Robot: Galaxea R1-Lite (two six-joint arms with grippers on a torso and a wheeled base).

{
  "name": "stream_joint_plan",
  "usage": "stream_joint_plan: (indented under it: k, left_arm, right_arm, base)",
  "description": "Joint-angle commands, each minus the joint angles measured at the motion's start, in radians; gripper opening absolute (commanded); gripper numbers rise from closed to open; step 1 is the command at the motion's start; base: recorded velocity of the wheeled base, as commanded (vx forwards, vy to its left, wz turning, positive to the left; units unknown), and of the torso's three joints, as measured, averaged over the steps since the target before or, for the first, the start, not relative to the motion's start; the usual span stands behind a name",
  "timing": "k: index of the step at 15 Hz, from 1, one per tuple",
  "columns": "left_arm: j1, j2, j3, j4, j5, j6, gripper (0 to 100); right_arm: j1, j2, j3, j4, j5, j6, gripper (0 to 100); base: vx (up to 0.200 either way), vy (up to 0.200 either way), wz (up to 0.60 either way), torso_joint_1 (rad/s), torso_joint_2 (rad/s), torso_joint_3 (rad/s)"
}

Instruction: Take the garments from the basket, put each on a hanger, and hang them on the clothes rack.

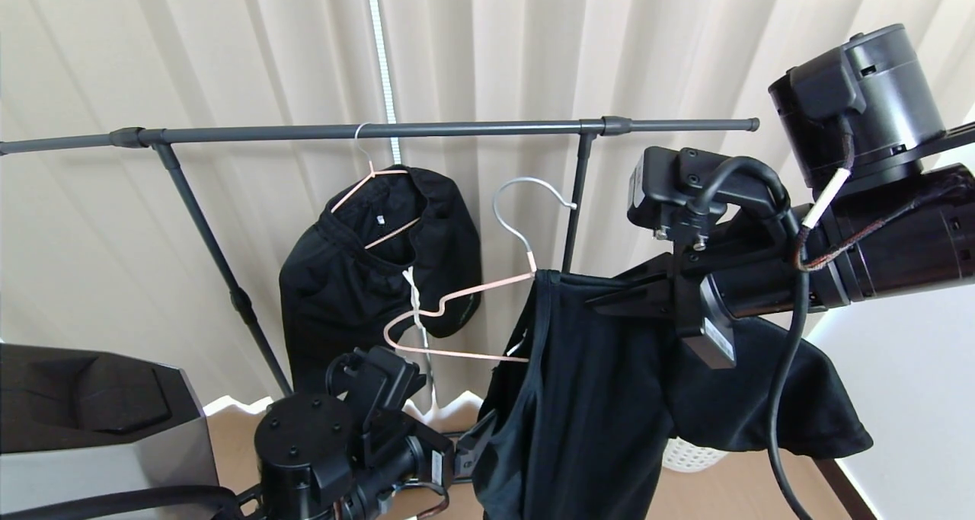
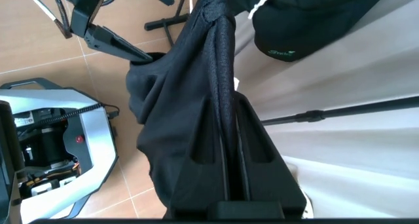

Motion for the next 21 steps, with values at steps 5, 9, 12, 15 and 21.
stream_joint_plan:
  k: [5,9,12,15,21]
  left_arm:
    - [0.0,0.023,-0.028,-0.001,0.042,0.001,100]
    - [-0.012,0.041,-0.019,-0.001,0.042,0.002,100]
    - [-0.014,0.055,-0.017,-0.001,0.042,0.002,100]
    - [-0.014,0.072,-0.017,-0.001,0.042,0.004,0]
    - [-0.012,0.06,-0.012,-0.001,0.042,0.004,0]
  right_arm:
    - [0.013,0.0,0.005,-0.002,0.002,0.004,0]
    - [0.015,0.0,0.008,-0.028,0.002,0.022,0]
    - [0.016,-0.014,0.013,-0.03,0.004,0.022,0]
    - [0.015,-0.02,0.014,-0.03,0.004,0.024,0]
    - [0.002,-0.028,0.05,-0.056,0.004,0.025,0]
  base:
    - [0.0,0.0,0.0,0.0,0.0,0.0]
    - [0.0,0.0,0.0,0.0,0.0,0.0]
    - [0.0,0.0,0.0,0.0,0.0,0.0]
    - [0.0,0.0,0.0,0.0,0.0,0.0]
    - [0.0,0.0,0.0,0.0,0.0,0.0]
